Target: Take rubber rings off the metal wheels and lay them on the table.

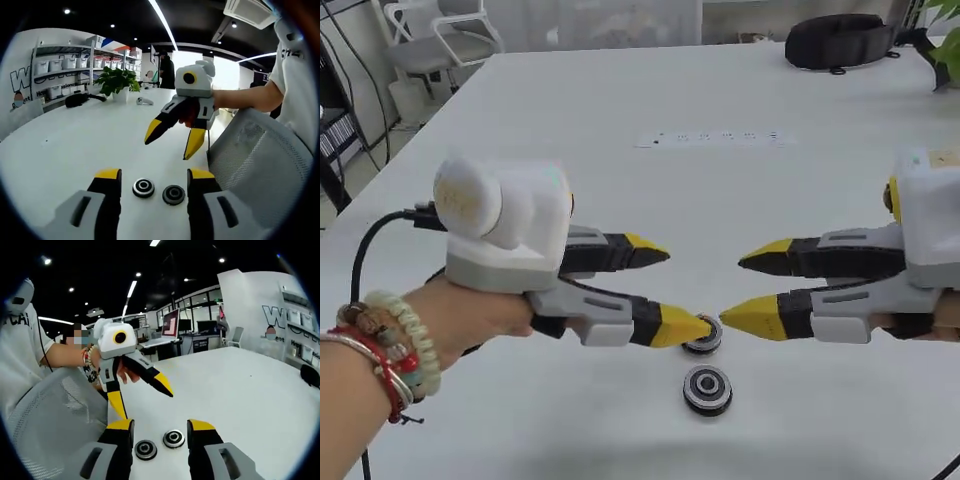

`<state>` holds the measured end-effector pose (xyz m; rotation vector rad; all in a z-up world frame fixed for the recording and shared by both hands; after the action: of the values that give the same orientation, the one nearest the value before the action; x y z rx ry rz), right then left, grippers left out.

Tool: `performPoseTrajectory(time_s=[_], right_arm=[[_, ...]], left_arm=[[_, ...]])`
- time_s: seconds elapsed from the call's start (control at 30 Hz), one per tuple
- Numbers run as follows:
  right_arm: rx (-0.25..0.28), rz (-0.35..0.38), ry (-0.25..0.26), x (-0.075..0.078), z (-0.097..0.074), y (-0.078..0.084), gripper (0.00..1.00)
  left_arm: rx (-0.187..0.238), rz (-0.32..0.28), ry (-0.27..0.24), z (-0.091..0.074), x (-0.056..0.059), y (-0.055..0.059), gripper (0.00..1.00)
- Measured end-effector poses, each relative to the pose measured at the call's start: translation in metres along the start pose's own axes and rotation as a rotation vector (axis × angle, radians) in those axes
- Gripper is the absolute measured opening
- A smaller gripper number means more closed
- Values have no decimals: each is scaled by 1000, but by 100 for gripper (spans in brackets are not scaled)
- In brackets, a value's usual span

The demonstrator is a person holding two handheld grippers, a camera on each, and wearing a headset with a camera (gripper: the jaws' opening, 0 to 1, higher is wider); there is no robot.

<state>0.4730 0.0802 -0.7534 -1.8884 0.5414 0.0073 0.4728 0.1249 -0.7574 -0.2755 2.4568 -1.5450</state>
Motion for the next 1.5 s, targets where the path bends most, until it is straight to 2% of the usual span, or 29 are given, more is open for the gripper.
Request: performPoseTrajectory(time_s=[0.07,0.13,0.23,0.33,0.47,0.6,0.73,0.87,0.93,1.0,1.03,1.27,1.5], right_arm=[[-12,22,7,3,1,8,41],[-28,33,17,4,2,14,40],[-116,53,30,6,5,36,37],[-153,58,19,3,10,47,38],[-231,38,-7,-2,13,65,36],[-281,20,-25,-8,18,76,36],[-297,16,-37,-9,22,82,34],[-310,5,-48,-11,25,87,31],[-310,0,-46,-11,25,87,30],[-307,8,-41,-10,26,87,29],[-302,13,-43,-10,27,87,29],[-323,-2,-51,-13,28,92,27],[-331,-8,-54,-14,29,93,26]], left_arm=[[-11,16,19,1,6,4,48],[-14,15,24,2,7,8,46],[-53,22,32,5,10,18,41],[-77,24,39,7,12,27,41],[-88,12,51,10,17,30,40],[-85,5,61,14,20,31,40],[-90,2,62,18,23,37,37],[-88,-33,57,23,24,44,32],[-112,-29,75,26,29,51,30],[-158,-7,113,27,37,61,29],[-159,2,115,29,39,62,29],[-151,24,115,34,43,60,23],[-125,17,106,38,43,56,17]])
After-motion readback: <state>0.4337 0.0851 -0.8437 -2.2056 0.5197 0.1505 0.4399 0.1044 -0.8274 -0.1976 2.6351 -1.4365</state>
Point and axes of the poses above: the centre of the closed fingertips' face, and the gripper's own axes: z roughly forward along the fingers, x roughly to its right, y roughly out of its underside, the point moved 1 cm from there along -z, roughly backward along the fingers, and after that the axes turned 8 degrees about z, right-handed, at the moved point
